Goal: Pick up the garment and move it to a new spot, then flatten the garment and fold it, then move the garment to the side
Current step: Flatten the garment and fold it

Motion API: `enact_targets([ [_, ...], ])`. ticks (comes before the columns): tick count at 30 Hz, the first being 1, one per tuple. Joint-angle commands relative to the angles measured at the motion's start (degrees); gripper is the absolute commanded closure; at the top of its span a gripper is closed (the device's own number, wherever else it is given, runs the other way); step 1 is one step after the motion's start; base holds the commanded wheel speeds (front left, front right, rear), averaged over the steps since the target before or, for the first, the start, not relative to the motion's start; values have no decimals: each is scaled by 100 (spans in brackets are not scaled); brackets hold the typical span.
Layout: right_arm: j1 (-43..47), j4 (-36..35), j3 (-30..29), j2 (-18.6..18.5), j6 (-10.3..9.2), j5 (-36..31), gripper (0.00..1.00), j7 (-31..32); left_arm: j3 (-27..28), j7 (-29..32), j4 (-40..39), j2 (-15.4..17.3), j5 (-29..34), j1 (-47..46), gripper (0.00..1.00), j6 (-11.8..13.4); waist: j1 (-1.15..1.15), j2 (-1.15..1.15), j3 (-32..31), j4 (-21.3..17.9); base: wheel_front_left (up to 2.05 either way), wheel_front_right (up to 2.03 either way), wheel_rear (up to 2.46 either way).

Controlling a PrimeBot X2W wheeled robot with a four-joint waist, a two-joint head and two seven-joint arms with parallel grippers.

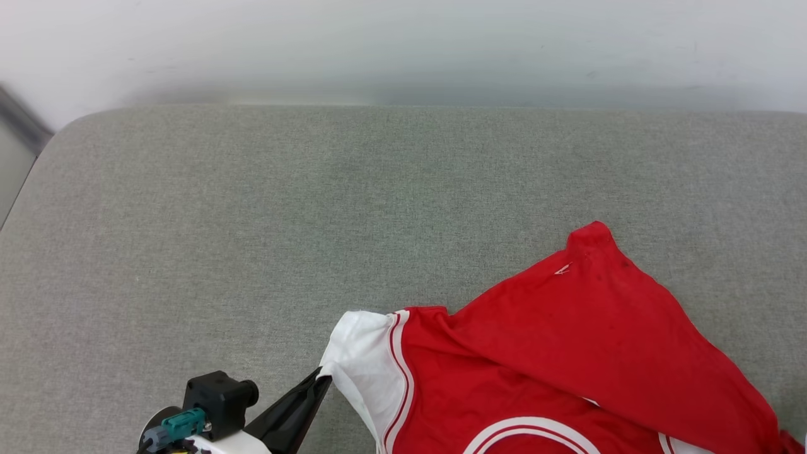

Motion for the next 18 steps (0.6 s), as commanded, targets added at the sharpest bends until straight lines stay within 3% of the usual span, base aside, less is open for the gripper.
enact_targets([
  [1,81,6,-8,37,-2,0,100,-40,7,-33,-18,-27,10,54,100,23,1,0,-8,-6,0,0,0],
  [4,107,37,38,57,-2,-32,100,-125,-8,-35,-48,-26,15,61,100,30,1,0,-9,-14,0,0,0],
  [6,84,44,118,-17,-2,-35,0,-192,-15,-24,-68,-22,30,41,100,27,1,0,16,2,0,0,0],
  [18,-969,-611,363,-349,-2,516,0,-28,-158,73,-336,-109,279,-240,100,20,1,0,324,456,0,0,0],
])
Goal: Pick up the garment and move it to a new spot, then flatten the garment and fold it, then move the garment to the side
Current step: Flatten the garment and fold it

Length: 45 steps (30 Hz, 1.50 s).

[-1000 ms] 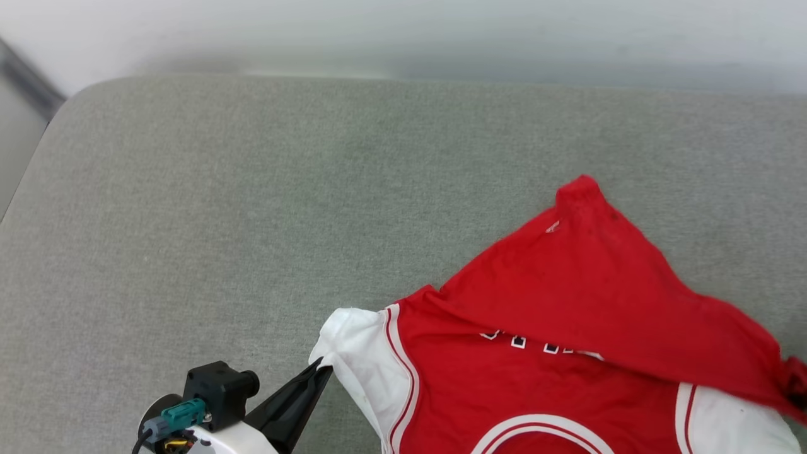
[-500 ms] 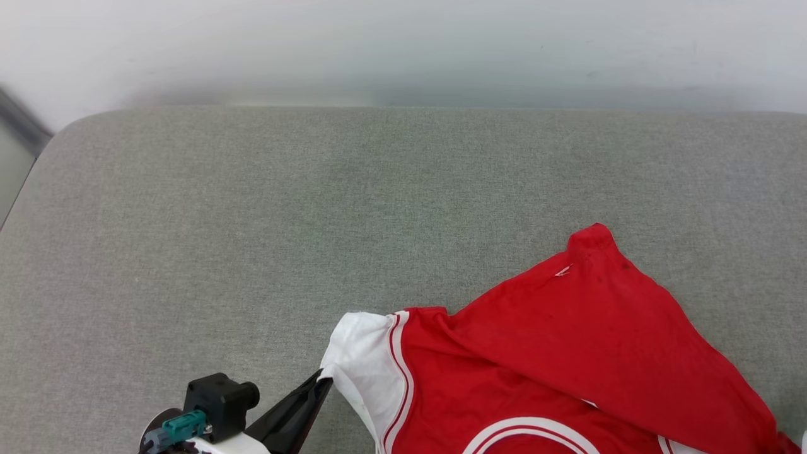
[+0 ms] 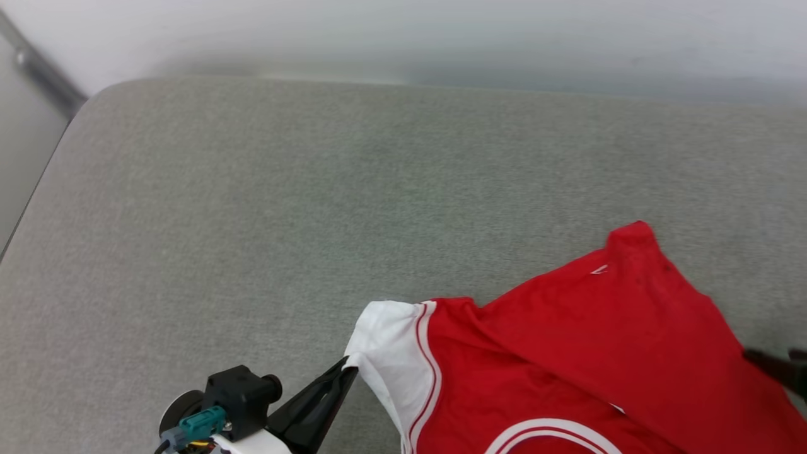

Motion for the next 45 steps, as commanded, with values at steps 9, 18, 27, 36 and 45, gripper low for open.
enact_targets([
  [9,-1452,339,651,-69,-2,-343,0,106,-103,-2,-166,-241,148,-358,100,-109,0,0,669,734,0,0,0],
  [18,-2391,1347,922,-223,-2,-929,0,62,-242,12,-167,-512,285,-682,100,-272,0,0,1180,1271,0,0,0],
  [27,-2112,2122,1284,-511,-2,-1223,0,271,-284,-101,-36,-687,319,-835,100,-358,0,0,1492,1558,0,0,0],
  [36,-2099,2274,1217,-396,-2,-1171,100,13,-229,-149,51,-664,297,-898,100,-342,0,0,1372,1459,0,0,0],
  [45,-2513,2357,1221,-357,-2,-896,100,-796,-34,-164,-19,-438,303,-901,100,-215,0,0,716,1005,0,0,0],
])
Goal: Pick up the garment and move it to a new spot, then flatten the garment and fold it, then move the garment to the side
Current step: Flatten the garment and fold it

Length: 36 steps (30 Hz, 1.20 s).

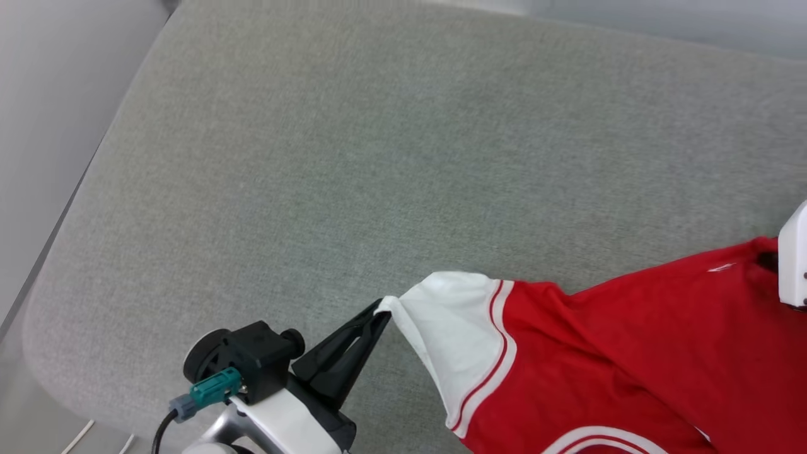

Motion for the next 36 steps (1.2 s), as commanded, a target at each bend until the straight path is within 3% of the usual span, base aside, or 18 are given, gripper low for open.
enact_targets([
  [1,-99,38,32,-24,-2,95,100,-194,66,-1,-51,72,5,-59,100,47,0,0,-335,-276,0,0,0],
  [10,-283,-242,244,-64,-2,545,100,-853,422,7,-319,494,-20,-20,100,265,0,0,-1021,-838,0,0,0],
  [18,-441,-957,266,-253,-2,860,100,-1240,993,-106,-726,834,-77,-213,100,519,0,0,-1480,-1270,0,0,0],
  [28,-565,-1717,123,-153,-2,1122,100,-1765,1839,-547,-896,986,-242,-551,100,712,0,0,-1676,-1727,0,0,0],
  [36,-771,-2395,61,-273,-2,1053,100,-2055,2415,-461,-989,1198,-231,-1278,100,815,0,0,-1560,-2006,0,0,0],
])
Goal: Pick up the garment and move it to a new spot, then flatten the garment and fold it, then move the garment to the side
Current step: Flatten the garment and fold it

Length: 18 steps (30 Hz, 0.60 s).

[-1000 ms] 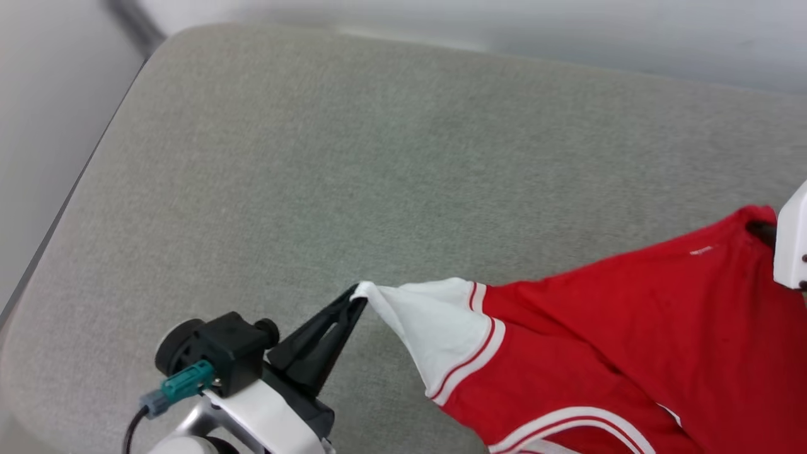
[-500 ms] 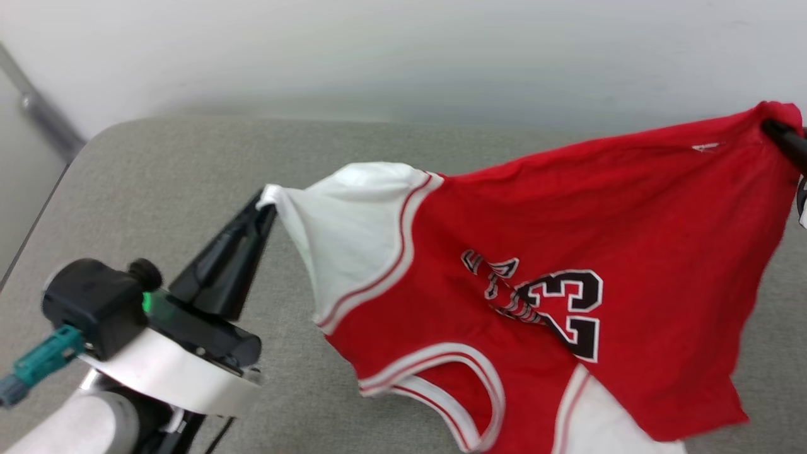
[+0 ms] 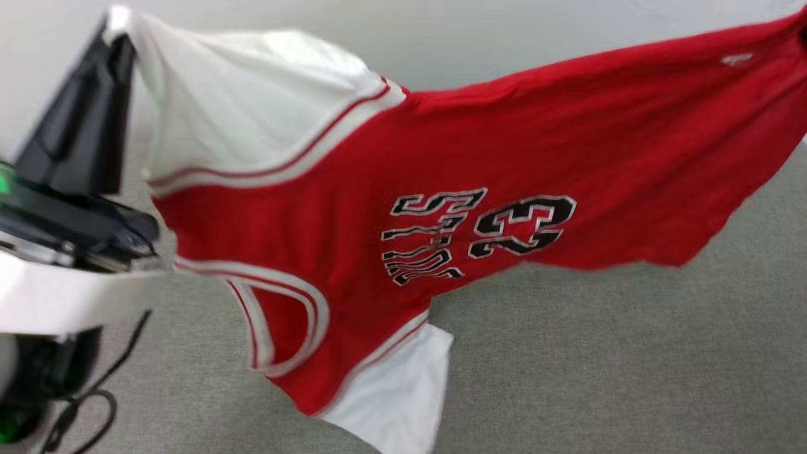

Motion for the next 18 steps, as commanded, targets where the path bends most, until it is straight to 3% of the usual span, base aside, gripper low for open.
enact_targets([
  [1,-158,-94,-34,-25,-2,-39,100,-91,92,38,-11,72,17,-191,100,41,0,0,91,-78,0,0,0],
  [9,-604,-368,-306,129,-2,-28,100,-170,439,471,67,325,7,-1404,100,-116,0,0,605,-213,0,0,0],
  [18,-1594,-216,-394,-2,-2,-148,100,-289,349,977,807,464,245,-3293,100,-736,0,0,1611,-179,0,0,0],
])
